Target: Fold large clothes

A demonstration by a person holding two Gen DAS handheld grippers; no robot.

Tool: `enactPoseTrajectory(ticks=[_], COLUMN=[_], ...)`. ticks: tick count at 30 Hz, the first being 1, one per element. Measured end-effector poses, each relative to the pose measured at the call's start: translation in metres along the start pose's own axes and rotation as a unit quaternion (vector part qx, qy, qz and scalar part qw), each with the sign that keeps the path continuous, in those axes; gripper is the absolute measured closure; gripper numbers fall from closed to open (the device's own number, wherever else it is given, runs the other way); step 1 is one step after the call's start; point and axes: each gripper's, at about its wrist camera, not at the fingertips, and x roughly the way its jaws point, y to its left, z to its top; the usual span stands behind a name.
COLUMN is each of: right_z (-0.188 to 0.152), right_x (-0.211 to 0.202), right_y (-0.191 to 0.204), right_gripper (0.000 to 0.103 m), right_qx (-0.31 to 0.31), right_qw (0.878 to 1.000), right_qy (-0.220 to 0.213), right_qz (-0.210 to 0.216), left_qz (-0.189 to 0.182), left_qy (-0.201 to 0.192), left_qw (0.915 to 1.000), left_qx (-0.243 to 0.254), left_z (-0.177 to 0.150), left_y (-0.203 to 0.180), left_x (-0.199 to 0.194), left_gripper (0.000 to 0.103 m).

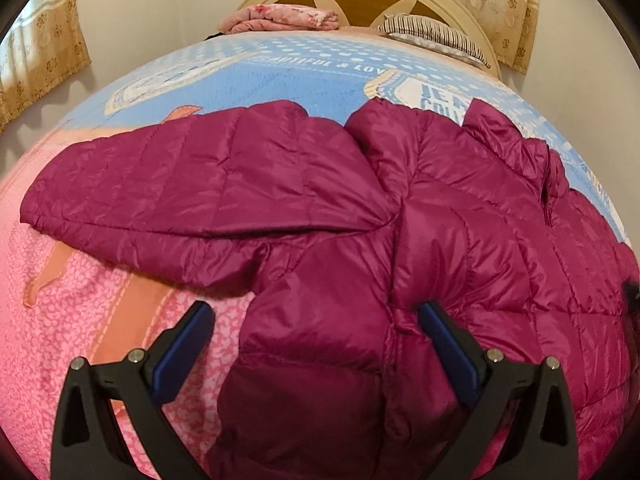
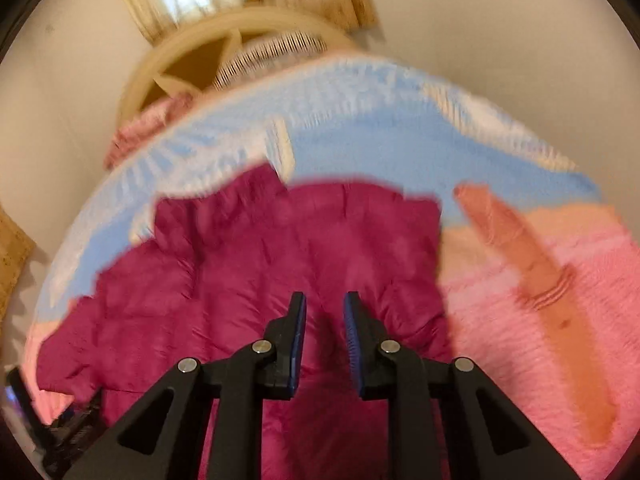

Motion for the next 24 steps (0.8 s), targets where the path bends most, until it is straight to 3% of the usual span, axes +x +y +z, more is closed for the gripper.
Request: enactPoseTrajectory(ticks=[1, 3, 7, 9, 11, 14, 17, 19, 21, 24], right_z=[-0.007, -0.016, -0.017, -0.018, -0.018, -0.018, -0.018, -0.019, -0.018, -0.02], right_x=[0.013, 0.016, 0.016, 0.017, 0.016, 0.014, 0.014, 0.013, 0.015, 0.014], right_y=[-0.004, -0.006, 0.008, 0.009, 0.01, 0.006, 0.003, 0.002, 0.004, 0.005], right_gripper=[0.083, 0.083, 0.083, 0.083, 0.083, 0.082, 0.081, 0.08, 0.079, 0.077], right_qx=[0.001, -0.01, -0.042, -0.047, -0.041, -0.03, -0.028, -0.033, -0.038, -0.044], right_qw=[1.0, 1.0, 0.998, 0.998, 0.998, 0.999, 0.999, 0.999, 0.998, 0.998], right_qy=[0.009, -0.019, -0.03, -0.033, -0.034, -0.036, -0.037, -0.038, -0.038, -0.039], right_qz=[0.001, 0.007, -0.031, -0.036, -0.028, -0.013, -0.007, -0.01, -0.015, -0.02], left_qz=[0.0, 0.0, -0.015, -0.051, -0.065, -0.011, 0.073, 0.128, 0.149, 0.137], left_qy=[0.0, 0.0, 0.005, 0.013, -0.023, -0.079, -0.087, -0.082, -0.061, -0.022], left_qw=[1.0, 1.0, 0.9999, 0.9985, 0.996, 0.9897, 0.9802, 0.9686, 0.9615, 0.9548], left_qx=[0.001, 0.001, -0.004, -0.016, -0.057, -0.119, -0.162, -0.197, -0.222, -0.263], left_z=[0.0, -0.001, 0.0, 0.005, 0.013, 0.031, 0.055, 0.068, 0.076, 0.079], left_y=[-0.001, 0.001, 0.006, 0.023, 0.057, 0.121, 0.182, 0.225, 0.252, 0.28], left_x=[0.0, 0.0, -0.003, -0.016, -0.038, -0.059, -0.053, -0.037, -0.018, 0.013], left_gripper=[0.0, 0.0, 0.0, 0.0, 0.0, 0.0, 0.0, 0.0, 0.0, 0.005])
